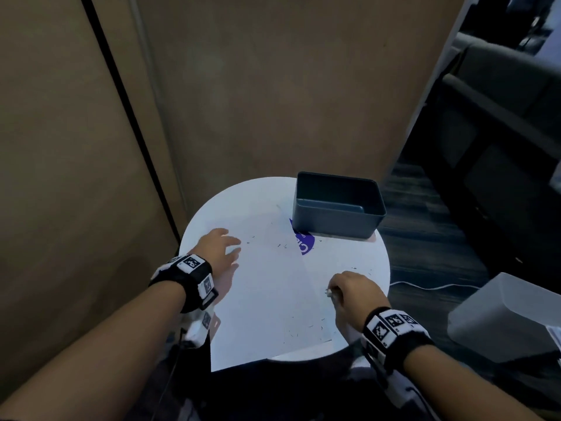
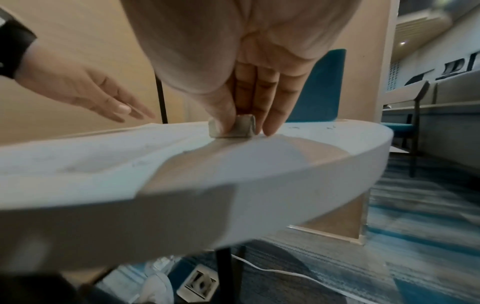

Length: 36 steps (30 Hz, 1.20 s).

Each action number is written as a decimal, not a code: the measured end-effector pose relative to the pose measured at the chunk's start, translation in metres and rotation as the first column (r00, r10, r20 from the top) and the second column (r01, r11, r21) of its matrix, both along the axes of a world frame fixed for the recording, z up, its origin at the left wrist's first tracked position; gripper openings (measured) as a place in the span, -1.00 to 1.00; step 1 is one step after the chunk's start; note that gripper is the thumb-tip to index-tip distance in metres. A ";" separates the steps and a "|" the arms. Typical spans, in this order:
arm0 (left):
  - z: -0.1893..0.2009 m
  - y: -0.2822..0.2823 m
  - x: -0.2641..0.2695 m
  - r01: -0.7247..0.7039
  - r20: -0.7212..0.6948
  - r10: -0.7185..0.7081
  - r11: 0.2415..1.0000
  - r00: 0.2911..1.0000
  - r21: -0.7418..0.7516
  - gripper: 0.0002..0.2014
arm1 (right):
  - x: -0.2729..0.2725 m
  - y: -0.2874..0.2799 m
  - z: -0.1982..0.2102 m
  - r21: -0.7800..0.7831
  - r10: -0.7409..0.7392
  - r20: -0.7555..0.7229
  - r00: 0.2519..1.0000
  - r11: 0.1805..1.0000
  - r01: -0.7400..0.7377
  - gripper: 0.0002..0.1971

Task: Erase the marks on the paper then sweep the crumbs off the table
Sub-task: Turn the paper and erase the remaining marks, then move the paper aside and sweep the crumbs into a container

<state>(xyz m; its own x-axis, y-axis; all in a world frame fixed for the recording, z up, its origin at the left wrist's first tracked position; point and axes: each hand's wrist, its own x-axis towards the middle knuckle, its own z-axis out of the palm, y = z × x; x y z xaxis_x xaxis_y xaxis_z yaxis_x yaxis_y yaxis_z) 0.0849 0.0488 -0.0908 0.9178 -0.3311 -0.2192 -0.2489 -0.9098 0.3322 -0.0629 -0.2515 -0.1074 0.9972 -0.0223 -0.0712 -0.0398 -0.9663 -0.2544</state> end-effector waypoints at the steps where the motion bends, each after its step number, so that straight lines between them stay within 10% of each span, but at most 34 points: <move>1: 0.001 0.005 0.002 -0.075 0.049 0.074 0.997 0.996 0.005 -0.64 | 0.001 0.001 0.001 -0.008 -0.007 -0.007 1.000 1.000 0.007 -0.89; 10: -0.002 0.010 -0.046 -0.392 -0.104 0.428 0.885 0.898 0.251 -0.09 | 0.007 -0.006 0.003 0.140 -0.103 -0.035 0.994 0.984 0.107 -0.89; 15: 0.002 0.023 -0.056 -0.582 -0.199 0.600 0.800 0.775 0.145 0.15 | -0.012 -0.012 -0.003 0.099 -0.162 -0.021 0.987 0.982 0.164 -0.77; 20: 0.024 0.027 -0.056 -0.626 -0.213 0.639 0.768 0.739 0.132 -0.10 | -0.014 -0.005 0.011 0.022 -0.158 0.001 0.988 0.987 0.158 -0.72; 25: 0.032 0.034 -0.058 -0.598 -0.180 0.616 0.788 0.767 0.148 -0.79 | -0.011 0.020 0.018 0.035 -0.071 0.044 0.996 0.997 0.070 -0.67; 36: 0.012 0.081 -0.051 -0.679 -0.252 0.637 0.720 0.729 -0.143 -0.79 | -0.003 0.044 0.029 0.251 -0.074 -0.046 0.996 0.964 0.084 -0.76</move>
<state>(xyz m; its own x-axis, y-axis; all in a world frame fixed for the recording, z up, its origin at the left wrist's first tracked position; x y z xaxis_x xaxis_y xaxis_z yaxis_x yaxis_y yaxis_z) 0.0336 0.1297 -0.0789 0.8737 0.2854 -0.3940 0.4663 -0.7223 0.5107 -0.0656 -0.2079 -0.0787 0.9897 -0.0775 -0.1206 -0.1270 -0.8644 -0.4865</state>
